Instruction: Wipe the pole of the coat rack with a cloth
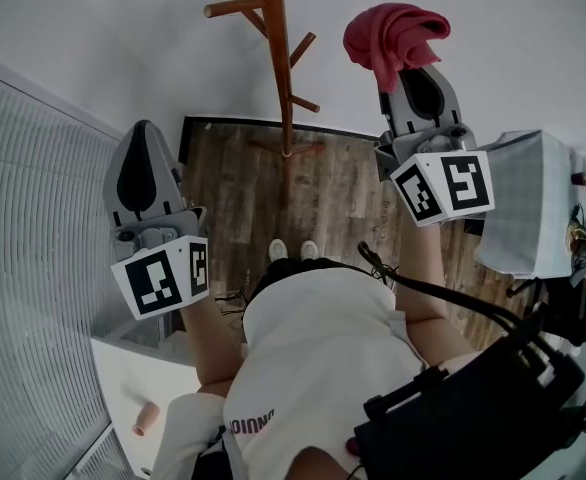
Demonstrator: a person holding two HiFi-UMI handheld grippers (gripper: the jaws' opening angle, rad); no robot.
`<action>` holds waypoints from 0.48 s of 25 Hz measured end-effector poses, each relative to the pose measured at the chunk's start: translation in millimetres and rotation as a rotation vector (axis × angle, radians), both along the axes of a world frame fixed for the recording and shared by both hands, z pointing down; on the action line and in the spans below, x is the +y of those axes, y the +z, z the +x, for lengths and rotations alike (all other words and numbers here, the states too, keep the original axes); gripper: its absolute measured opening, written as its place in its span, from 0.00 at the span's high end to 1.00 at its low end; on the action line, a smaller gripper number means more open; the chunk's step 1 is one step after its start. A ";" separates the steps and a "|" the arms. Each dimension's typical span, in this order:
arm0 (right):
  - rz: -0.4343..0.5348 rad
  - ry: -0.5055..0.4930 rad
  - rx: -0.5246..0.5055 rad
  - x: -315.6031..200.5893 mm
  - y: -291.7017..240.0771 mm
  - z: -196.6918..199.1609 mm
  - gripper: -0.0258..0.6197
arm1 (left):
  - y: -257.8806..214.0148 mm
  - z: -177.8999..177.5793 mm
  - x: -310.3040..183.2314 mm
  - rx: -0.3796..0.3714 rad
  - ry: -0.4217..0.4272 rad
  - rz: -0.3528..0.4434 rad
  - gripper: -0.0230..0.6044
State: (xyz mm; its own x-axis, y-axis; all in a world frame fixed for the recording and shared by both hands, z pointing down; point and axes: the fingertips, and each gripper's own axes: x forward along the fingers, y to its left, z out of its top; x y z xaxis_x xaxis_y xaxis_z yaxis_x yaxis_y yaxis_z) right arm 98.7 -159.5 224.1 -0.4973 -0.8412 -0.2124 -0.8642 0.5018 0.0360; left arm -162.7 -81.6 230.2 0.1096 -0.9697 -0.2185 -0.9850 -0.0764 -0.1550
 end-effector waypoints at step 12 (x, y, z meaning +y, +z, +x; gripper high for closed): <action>0.023 -0.005 0.024 3.3 -5.5 -3.7 0.89 | -2.6 -0.2 1.6 -0.015 -0.001 0.005 0.94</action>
State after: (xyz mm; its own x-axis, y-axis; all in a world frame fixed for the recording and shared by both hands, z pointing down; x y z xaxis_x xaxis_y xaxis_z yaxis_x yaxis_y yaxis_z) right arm 95.0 -156.2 218.6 -0.5065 -0.8339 -0.2195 -0.8606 0.5048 0.0681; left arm -162.9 -80.0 227.7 0.1115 -0.9687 -0.2217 -0.9826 -0.0742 -0.1700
